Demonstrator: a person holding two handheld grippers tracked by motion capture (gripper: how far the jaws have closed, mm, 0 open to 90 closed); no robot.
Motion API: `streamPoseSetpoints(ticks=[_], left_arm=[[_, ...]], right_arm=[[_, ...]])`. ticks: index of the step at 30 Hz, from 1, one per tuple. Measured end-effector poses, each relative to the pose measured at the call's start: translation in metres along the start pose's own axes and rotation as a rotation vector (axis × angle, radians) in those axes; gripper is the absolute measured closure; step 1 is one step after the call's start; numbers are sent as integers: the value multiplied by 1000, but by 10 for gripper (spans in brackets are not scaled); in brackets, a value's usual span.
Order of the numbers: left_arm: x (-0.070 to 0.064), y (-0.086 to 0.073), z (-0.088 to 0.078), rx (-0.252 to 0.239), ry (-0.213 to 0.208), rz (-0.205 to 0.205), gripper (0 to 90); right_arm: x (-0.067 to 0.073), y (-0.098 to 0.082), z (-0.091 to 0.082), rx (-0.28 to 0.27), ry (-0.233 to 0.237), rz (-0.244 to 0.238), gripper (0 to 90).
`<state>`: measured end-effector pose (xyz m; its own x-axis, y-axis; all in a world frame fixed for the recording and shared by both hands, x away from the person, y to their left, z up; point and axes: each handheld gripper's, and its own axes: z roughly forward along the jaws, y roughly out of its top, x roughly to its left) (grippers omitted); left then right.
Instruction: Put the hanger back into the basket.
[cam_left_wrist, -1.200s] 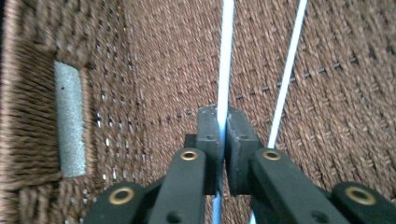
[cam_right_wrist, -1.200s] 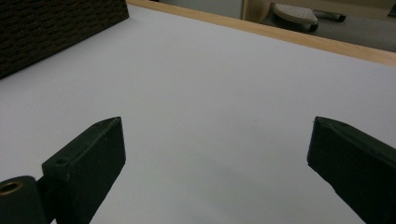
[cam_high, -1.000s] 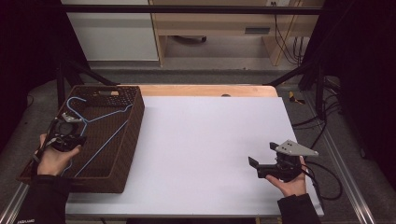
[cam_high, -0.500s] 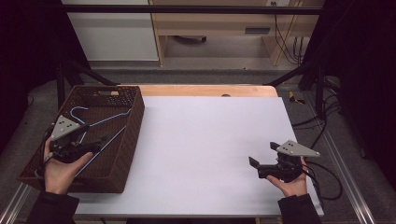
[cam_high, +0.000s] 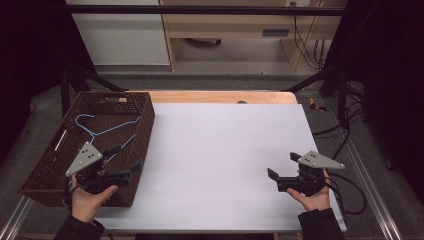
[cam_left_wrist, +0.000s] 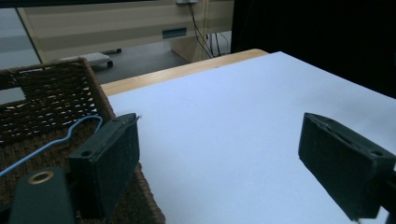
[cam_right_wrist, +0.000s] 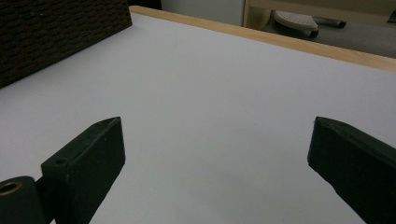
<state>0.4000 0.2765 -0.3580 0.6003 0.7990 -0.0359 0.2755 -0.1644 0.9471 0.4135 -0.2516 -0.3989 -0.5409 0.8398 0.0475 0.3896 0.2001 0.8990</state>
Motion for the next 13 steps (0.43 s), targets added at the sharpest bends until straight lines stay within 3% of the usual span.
streamPoseSetpoints(ticks=[8,13], left_arm=[[-9,-17,13,51,-12,32,117],[-11,-18,16,72,-17,47,115]], right_arm=[[-1,-1,-1,-12,3,1,46],[-2,-1,-2,-22,2,7,46]])
